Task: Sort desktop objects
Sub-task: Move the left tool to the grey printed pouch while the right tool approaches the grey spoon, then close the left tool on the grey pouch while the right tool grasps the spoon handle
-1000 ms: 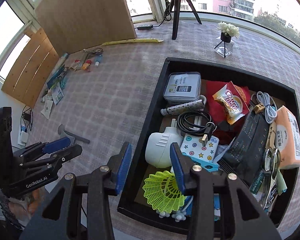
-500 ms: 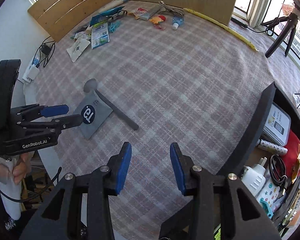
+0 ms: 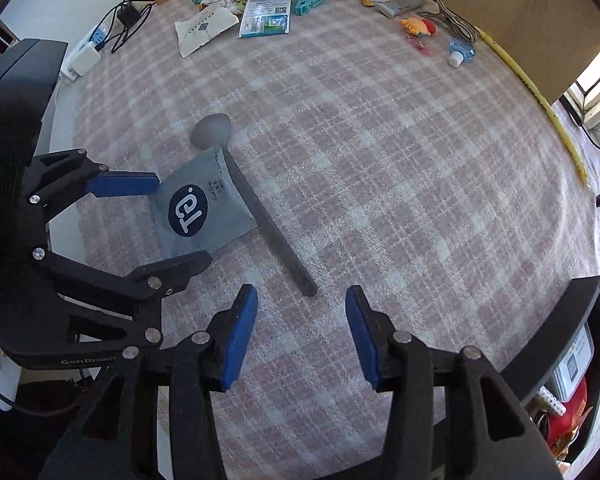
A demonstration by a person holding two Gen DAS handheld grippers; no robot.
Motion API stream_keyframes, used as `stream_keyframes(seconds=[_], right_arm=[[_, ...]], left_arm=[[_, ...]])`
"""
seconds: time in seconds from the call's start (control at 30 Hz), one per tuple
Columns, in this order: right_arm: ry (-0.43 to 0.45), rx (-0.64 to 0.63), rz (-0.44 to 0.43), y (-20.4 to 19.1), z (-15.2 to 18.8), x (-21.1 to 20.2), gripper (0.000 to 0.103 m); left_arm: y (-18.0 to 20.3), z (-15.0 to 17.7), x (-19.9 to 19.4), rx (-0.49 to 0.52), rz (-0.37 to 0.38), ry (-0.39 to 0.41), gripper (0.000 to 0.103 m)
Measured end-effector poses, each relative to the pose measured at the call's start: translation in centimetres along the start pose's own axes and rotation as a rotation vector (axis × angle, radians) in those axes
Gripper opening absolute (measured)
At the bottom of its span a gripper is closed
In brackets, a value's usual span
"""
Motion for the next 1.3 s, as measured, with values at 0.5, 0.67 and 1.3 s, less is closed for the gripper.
stream_keyframes(seconds=[0.5,0.67,1.3], right_arm=[[-0.014,-0.119,-0.017,-0.3,-6.8,2.8,0.046],[-0.014,-0.181,-0.035,-2.2,-10.1,3.6,0.046],[0.008,-0.243,0.036,-5.1,-16.8,3.9,0.010]], left_arm=[[-2.9,-0.6,1.4,-0.148,-0.115,0.033,0.087],[-5.2,0.4,1.1,-0.207,-0.132,0.031,0.087],[-7.8,5.8,-0.7,-0.339,-0.144,0.075,0.063]])
Point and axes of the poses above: each gripper's, at about its wrist camera, not at the fingertips, and x roughly the way its jaws point, y to its right, z to its underside, the point moved 4 cm from there along x, roughly the way its jaws point, and after that the axes turned 1 degree about x, right-handed, at the moved point
